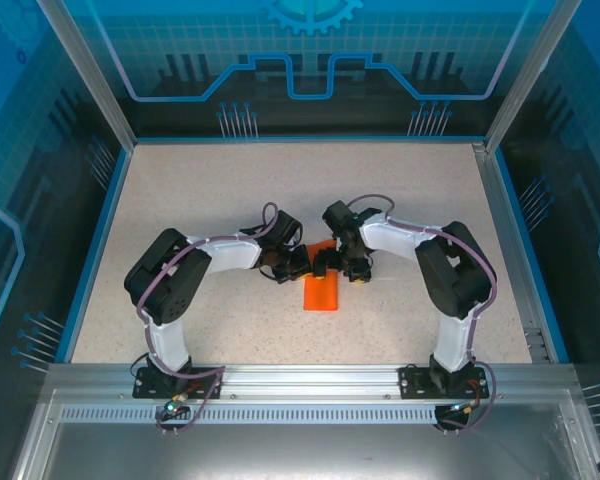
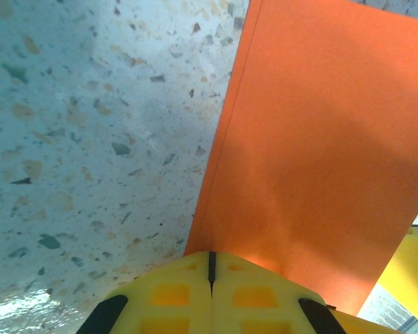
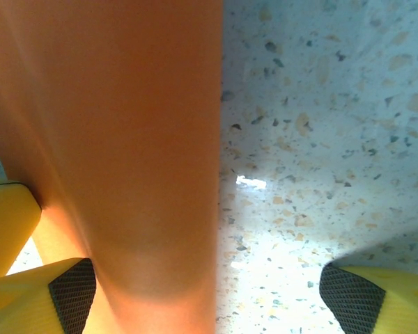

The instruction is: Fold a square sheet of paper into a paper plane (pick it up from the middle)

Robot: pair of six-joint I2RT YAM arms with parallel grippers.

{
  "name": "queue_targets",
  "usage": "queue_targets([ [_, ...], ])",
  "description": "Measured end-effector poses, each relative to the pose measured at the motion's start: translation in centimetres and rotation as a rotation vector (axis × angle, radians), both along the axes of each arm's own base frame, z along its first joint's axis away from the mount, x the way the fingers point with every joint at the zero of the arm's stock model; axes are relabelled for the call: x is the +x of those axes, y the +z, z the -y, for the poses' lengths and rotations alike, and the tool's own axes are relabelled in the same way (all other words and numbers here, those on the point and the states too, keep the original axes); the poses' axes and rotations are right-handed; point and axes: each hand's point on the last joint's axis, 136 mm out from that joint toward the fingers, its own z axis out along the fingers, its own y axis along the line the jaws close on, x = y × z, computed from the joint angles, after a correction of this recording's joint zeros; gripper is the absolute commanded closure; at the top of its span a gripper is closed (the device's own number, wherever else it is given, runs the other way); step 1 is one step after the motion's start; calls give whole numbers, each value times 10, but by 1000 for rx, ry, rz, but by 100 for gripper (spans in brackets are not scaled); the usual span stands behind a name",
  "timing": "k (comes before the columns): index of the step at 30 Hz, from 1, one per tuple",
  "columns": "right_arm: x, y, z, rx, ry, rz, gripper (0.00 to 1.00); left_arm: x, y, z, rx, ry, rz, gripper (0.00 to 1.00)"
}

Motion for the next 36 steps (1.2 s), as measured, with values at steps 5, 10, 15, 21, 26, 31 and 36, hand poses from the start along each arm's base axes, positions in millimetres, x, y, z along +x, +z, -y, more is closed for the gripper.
queue_targets([
  [5,1,10,-3,64,9,36,0,0,0,0,4,-2,3,100],
  [10,14,41,6,184,-19,142,22,0,0,4,5,-16,12,100],
  [15,28,88,2,391,-38,264,72,0,0,6,6,-26,16,100],
  [21,19,87,-15,528,-12,230,98,0,0,6,8,-28,18,100],
  [26,7,60,-20,559,-13,144,100,0,0,5,9,-27,19,100],
  [31,6,46,-24,572,-7,116,100,0,0,5,10,-27,18,100],
  [36,-4,23,-19,544,-1,71,100,0,0,6,13,-28,13,100],
])
